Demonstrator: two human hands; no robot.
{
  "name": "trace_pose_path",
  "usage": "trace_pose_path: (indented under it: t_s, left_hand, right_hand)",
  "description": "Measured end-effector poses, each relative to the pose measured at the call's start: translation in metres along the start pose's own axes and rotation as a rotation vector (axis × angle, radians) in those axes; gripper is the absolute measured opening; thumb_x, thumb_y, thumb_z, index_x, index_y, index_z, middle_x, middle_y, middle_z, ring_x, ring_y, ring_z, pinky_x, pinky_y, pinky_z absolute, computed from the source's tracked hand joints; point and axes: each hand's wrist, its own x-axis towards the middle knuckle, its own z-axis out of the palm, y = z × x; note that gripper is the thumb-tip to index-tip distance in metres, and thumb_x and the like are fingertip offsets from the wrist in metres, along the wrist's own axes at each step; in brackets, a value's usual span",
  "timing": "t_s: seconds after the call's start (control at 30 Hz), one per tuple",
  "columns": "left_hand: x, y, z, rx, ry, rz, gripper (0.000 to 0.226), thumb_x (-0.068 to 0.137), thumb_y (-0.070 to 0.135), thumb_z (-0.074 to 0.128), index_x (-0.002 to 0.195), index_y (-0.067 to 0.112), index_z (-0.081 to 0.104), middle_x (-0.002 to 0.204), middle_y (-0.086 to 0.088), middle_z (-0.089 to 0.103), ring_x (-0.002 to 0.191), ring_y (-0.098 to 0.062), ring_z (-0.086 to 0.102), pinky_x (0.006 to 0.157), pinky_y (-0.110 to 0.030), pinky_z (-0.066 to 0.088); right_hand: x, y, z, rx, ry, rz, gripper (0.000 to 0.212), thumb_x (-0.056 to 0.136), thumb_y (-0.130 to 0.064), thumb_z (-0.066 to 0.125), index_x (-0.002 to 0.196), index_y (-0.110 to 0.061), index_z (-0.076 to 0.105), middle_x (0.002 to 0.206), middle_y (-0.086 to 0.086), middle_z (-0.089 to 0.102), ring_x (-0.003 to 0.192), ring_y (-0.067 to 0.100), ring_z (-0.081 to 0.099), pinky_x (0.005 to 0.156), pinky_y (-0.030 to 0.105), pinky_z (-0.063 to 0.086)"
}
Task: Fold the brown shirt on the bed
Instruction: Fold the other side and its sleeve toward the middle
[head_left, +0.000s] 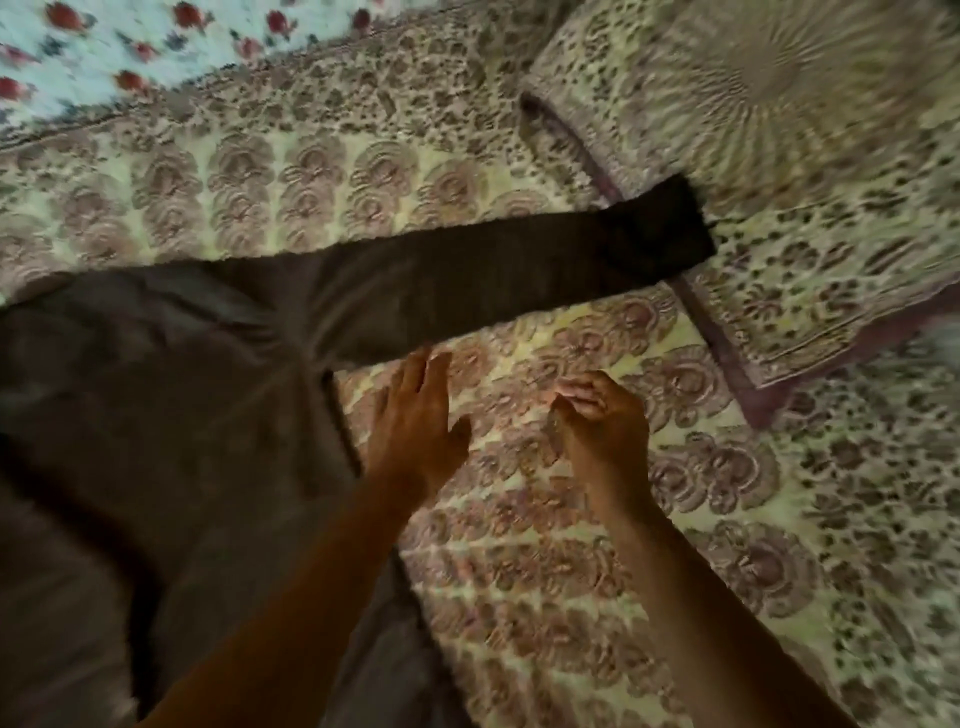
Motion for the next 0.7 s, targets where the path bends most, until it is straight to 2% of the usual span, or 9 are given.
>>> trace_pose_path:
  t_s: [0.13, 0.23, 0.33, 0.4, 0.47, 0.53, 0.57, 0.63, 0.7]
  left_hand:
    - [0.072, 0.038, 0.02, -0.066, 0.004, -0.029, 0.1, 0.084, 0.045, 0.077, 0.162, 0.026, 0.017, 0.172, 0.003, 0.004, 0.159, -0.024, 0.004, 0.125, -0.053, 0.016]
    - [0.095, 0.046, 0.039, -0.089, -0.015, -0.116, 0.108, 0.079, 0.047, 0.081, 0.162, 0.031, 0.014, 0.172, 0.008, -0.003, 0.159, -0.022, -0.005, 0.125, -0.058, 0.011]
    - [0.093, 0.042, 0.053, -0.072, 0.002, -0.141, 0.11, 0.078, 0.058, 0.074, 0.162, 0.033, 0.009, 0.17, 0.015, -0.012, 0.157, -0.014, -0.015, 0.126, -0.055, 0.0]
    - [0.094, 0.039, 0.059, -0.095, 0.014, -0.138, 0.112, 0.072, 0.068, 0.067, 0.162, 0.034, 0.01, 0.17, 0.017, -0.013, 0.156, -0.011, -0.018, 0.125, -0.051, -0.004]
    - [0.096, 0.039, 0.06, -0.084, 0.036, -0.144, 0.113, 0.072, 0.066, 0.071, 0.162, 0.035, 0.012, 0.169, 0.019, -0.013, 0.156, -0.01, -0.018, 0.125, -0.049, -0.005]
    - [0.097, 0.037, 0.061, -0.088, 0.061, -0.16, 0.114, 0.07, 0.063, 0.078, 0.162, 0.035, 0.015, 0.169, 0.02, -0.012, 0.156, -0.009, -0.017, 0.126, -0.048, -0.005]
    - [0.098, 0.036, 0.06, -0.104, 0.059, -0.159, 0.114, 0.068, 0.067, 0.076, 0.161, 0.035, 0.018, 0.169, 0.02, -0.011, 0.156, -0.009, -0.016, 0.126, -0.048, -0.004]
    - [0.096, 0.034, 0.058, -0.157, 0.048, -0.134, 0.117, 0.062, 0.088, 0.059, 0.159, 0.034, 0.024, 0.17, 0.018, -0.004, 0.156, -0.008, -0.013, 0.125, -0.046, -0.002]
    - [0.092, 0.034, 0.05, -0.359, 0.059, -0.112, 0.102, 0.074, 0.085, 0.054, 0.158, 0.033, 0.028, 0.169, 0.013, 0.015, 0.154, -0.001, 0.006, 0.123, -0.042, 0.012]
  right_hand:
    - [0.087, -0.005, -0.028, -0.021, 0.213, 0.061, 0.022, 0.089, -0.007, 0.071, 0.111, -0.009, 0.07, 0.098, 0.002, 0.073, 0.089, 0.014, 0.069, 0.068, 0.004, 0.048]
    - [0.139, -0.007, -0.034, 0.035, 0.313, 0.133, 0.045, 0.085, -0.012, 0.075, 0.127, -0.007, 0.063, 0.092, -0.007, 0.069, 0.094, 0.016, 0.068, 0.079, 0.022, 0.055]
    - [0.176, -0.015, -0.021, 0.18, 0.445, 0.187, 0.051, 0.086, -0.016, 0.08, 0.129, 0.004, 0.062, 0.105, 0.004, 0.072, 0.105, 0.025, 0.069, 0.061, 0.004, 0.043]
    - [0.194, -0.019, -0.009, 0.284, 0.522, 0.296, 0.053, 0.088, -0.025, 0.079, 0.129, 0.003, 0.061, 0.118, 0.008, 0.069, 0.107, 0.023, 0.067, 0.069, 0.015, 0.046]
    - [0.203, -0.023, 0.0, 0.274, 0.576, 0.354, 0.044, 0.093, -0.03, 0.074, 0.125, -0.003, 0.063, 0.115, 0.007, 0.067, 0.106, 0.023, 0.067, 0.077, 0.028, 0.047]
    - [0.203, -0.023, 0.009, 0.254, 0.608, 0.276, 0.031, 0.095, -0.027, 0.071, 0.117, -0.005, 0.069, 0.106, 0.006, 0.07, 0.098, 0.023, 0.07, 0.076, 0.026, 0.05]
    - [0.197, -0.026, 0.014, 0.259, 0.607, 0.198, 0.029, 0.096, -0.025, 0.07, 0.116, -0.004, 0.07, 0.103, 0.004, 0.07, 0.091, 0.017, 0.07, 0.072, 0.018, 0.049]
    - [0.175, -0.029, 0.023, 0.218, 0.536, 0.003, 0.026, 0.097, -0.021, 0.069, 0.115, -0.002, 0.07, 0.102, 0.005, 0.072, 0.084, 0.01, 0.067, 0.067, 0.007, 0.047]
    - [0.149, -0.026, 0.031, 0.063, 0.42, -0.26, 0.024, 0.097, -0.02, 0.068, 0.112, -0.001, 0.069, 0.103, 0.01, 0.07, 0.088, 0.015, 0.066, 0.072, 0.016, 0.051]
